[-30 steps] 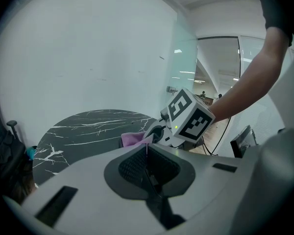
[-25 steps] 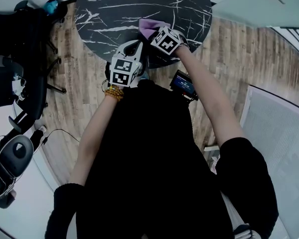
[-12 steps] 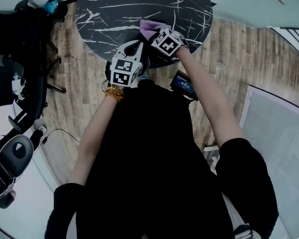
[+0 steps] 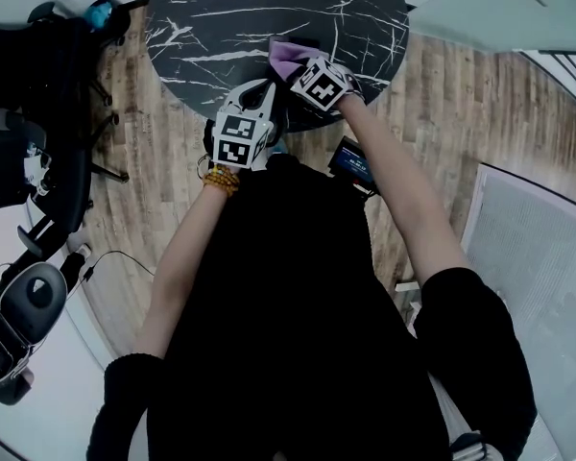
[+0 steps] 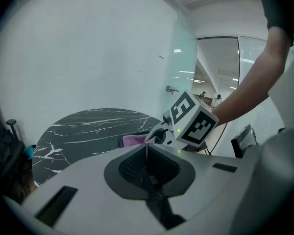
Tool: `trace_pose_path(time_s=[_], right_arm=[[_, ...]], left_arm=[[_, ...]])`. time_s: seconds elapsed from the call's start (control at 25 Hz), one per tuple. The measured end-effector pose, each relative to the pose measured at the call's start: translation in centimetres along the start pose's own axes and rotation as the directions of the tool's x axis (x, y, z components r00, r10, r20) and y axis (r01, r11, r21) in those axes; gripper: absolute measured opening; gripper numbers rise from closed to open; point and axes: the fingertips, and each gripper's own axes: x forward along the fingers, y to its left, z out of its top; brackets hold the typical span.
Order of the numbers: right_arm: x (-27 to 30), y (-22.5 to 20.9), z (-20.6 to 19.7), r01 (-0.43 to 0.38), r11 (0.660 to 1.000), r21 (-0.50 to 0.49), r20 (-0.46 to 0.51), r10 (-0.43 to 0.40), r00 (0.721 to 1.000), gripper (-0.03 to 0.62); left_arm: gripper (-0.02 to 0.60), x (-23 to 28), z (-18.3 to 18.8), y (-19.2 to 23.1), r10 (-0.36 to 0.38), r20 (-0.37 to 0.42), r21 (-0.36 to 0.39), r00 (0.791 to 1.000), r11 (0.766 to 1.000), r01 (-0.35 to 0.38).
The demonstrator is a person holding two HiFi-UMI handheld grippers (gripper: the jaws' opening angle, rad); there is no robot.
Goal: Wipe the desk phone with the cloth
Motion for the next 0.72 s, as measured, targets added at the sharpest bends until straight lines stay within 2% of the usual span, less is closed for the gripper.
trace_pose_path(time_s=[0.72], right_arm=[[0.3, 1.6, -1.0, -0.021, 1.000, 0.022, 0.000, 0.021, 1.000, 0.058]], left_arm=[[0.020, 0.4, -0.1, -0.4, -0.016, -0.008, 0.002, 1.000, 1.000, 0.016]])
